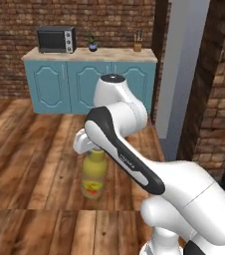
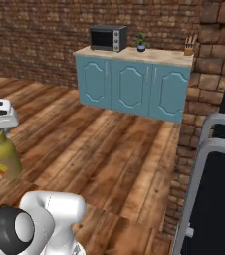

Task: There is a wine glass and glass cup on the dining counter. Place the wine bottle next to the wine glass and the juice bottle next to the glass cup.

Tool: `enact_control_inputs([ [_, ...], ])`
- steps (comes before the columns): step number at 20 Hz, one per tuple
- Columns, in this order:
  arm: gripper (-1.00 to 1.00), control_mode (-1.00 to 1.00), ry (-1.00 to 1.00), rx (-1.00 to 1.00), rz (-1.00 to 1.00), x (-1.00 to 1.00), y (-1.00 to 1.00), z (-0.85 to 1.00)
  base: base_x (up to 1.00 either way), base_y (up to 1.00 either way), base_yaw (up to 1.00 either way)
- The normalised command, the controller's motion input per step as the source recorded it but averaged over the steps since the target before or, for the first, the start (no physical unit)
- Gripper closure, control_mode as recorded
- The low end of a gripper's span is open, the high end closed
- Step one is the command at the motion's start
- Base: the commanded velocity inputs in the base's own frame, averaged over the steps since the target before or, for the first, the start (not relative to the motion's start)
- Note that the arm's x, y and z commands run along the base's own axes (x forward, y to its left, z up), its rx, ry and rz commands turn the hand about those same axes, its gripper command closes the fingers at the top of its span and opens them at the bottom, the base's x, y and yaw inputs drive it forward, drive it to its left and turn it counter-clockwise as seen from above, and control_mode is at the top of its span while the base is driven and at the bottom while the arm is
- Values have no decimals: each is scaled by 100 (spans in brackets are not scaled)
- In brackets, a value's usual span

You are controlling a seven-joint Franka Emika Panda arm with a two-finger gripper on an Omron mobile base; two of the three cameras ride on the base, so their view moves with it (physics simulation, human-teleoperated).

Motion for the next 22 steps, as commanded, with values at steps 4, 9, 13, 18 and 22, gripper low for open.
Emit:
enact_control_inputs([
  [4, 100, 100, 0, 0, 0, 0, 0, 0, 81, 55, 0],
  [9, 100, 100, 0, 0, 0, 0, 0, 0, 88, 42, 0],
  [13, 100, 100, 0, 0, 0, 0, 0, 0, 93, 25, 0],
  [18, 100, 100, 0, 0, 0, 0, 0, 0, 94, 14, 0],
  [22, 100, 100, 0, 0, 0, 0, 0, 0, 94, 7, 2],
])
